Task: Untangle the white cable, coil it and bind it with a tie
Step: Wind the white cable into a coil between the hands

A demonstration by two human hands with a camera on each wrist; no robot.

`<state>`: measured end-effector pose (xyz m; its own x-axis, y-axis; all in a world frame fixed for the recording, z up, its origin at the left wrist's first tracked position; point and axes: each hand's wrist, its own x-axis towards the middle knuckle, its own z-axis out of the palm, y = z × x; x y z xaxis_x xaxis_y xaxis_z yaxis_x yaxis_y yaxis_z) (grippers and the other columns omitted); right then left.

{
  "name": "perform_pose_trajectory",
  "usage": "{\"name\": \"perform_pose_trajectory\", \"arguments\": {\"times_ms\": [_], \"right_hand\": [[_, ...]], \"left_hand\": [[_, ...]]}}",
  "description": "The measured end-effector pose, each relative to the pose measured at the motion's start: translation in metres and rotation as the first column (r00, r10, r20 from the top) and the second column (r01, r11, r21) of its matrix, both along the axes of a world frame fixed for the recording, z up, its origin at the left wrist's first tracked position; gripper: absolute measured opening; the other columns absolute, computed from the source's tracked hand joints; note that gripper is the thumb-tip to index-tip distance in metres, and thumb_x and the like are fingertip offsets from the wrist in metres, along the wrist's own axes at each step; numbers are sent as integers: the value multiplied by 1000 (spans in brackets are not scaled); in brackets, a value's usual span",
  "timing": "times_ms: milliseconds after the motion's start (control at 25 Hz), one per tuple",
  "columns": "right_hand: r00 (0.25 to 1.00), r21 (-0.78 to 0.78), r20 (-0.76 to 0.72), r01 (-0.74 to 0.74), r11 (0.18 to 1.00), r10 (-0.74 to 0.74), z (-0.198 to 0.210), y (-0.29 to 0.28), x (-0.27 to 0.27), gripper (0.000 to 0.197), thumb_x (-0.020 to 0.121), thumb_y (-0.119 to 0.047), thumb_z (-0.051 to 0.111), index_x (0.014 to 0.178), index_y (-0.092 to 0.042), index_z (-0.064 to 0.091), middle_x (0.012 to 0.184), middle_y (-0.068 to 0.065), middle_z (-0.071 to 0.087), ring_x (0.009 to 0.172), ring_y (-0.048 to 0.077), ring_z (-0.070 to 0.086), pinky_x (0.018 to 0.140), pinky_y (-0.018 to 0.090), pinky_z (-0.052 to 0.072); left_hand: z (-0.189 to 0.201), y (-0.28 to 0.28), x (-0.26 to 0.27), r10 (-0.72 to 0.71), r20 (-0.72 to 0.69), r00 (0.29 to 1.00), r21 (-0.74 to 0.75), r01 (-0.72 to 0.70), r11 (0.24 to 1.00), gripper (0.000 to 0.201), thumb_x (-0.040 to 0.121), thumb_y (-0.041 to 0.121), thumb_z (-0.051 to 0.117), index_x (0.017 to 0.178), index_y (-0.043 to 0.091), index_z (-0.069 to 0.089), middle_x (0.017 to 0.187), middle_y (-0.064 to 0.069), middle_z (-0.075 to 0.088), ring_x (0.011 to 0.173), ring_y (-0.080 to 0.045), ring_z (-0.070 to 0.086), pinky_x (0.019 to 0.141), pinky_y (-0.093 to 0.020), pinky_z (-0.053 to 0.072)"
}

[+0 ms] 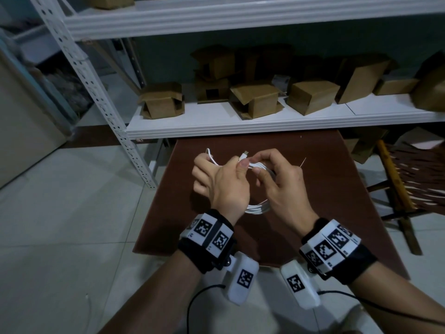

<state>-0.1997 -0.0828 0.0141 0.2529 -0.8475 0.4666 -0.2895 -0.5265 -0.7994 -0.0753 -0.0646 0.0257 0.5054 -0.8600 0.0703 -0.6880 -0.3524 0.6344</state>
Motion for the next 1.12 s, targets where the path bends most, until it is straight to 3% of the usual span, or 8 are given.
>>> {"name": "perform_pose_trajectory", "arguments": {"times_ms": [160,240,360,440,600,840,1000,1120], "right_hand": [[1000,2,16,16,1000,-16,1,0,0,14,100,-5,66,110,-15,66,68,-7,67,62,16,64,60,21,47],[1000,-1,20,22,1000,-21,2,-1,-1,14,101,-6,66,111,-15,66,69,-4,66,62,17,64,60,28,50],[999,-15,45,21,1000,-20,8,-2,-5,13,101,-5,66,111,-13,66,77,-3,71,67,14,68,61,29,53],[999,-29,51,19,999,-17,12,-3,-7,14,100,-4,66,112,-12,66,81,-4,73,68,11,69,61,24,53],[1000,-45,15,28,999,-27,11,-6,-10,14,100,-5,67,111,-12,66,80,-11,71,67,14,67,62,29,53],[999,-62,20,29,998,-28,8,-8,-12,14,99,-3,66,109,-13,65,79,-9,71,65,14,65,62,26,50],[999,-48,16,42,998,-42,8,-8,-10,15,100,-3,65,109,-14,65,81,-4,73,68,14,67,65,36,54],[1000,-27,16,27,999,-27,8,-5,-7,14,101,-4,64,109,-15,64,83,-8,73,72,11,69,66,32,55]], "left_hand": [[-5,-1,0,15,28,999,-93,-13,996,33,104,55,42,79,36,52,146,-5,23,136,-29,22,118,-50,18],[-8,-5,7,-84,10,996,-138,85,987,38,105,51,43,74,31,52,135,-3,41,126,-25,36,116,-46,27],[-9,-9,8,-368,-490,790,-322,229,919,41,111,34,43,75,22,59,76,1,60,72,-18,60,75,-39,54],[-3,-8,4,-396,-721,569,-358,183,916,36,112,32,42,88,17,64,60,3,48,49,-10,46,51,-30,47],[5,-3,4,-354,-823,444,-283,221,934,38,110,43,43,83,20,58,61,3,35,45,-5,26,39,-20,22],[7,-5,14,-242,-950,199,-186,264,946,51,105,55,46,71,17,45,57,4,26,37,-4,20,32,-19,17],[10,-4,17,-191,-977,98,-158,275,948,61,106,59,34,73,11,52,54,5,28,35,-3,21,33,-18,15],[13,-3,18,-175,-977,123,-138,263,955,56,110,49,35,72,11,54,50,8,26,36,-2,18,34,-19,12]]}}
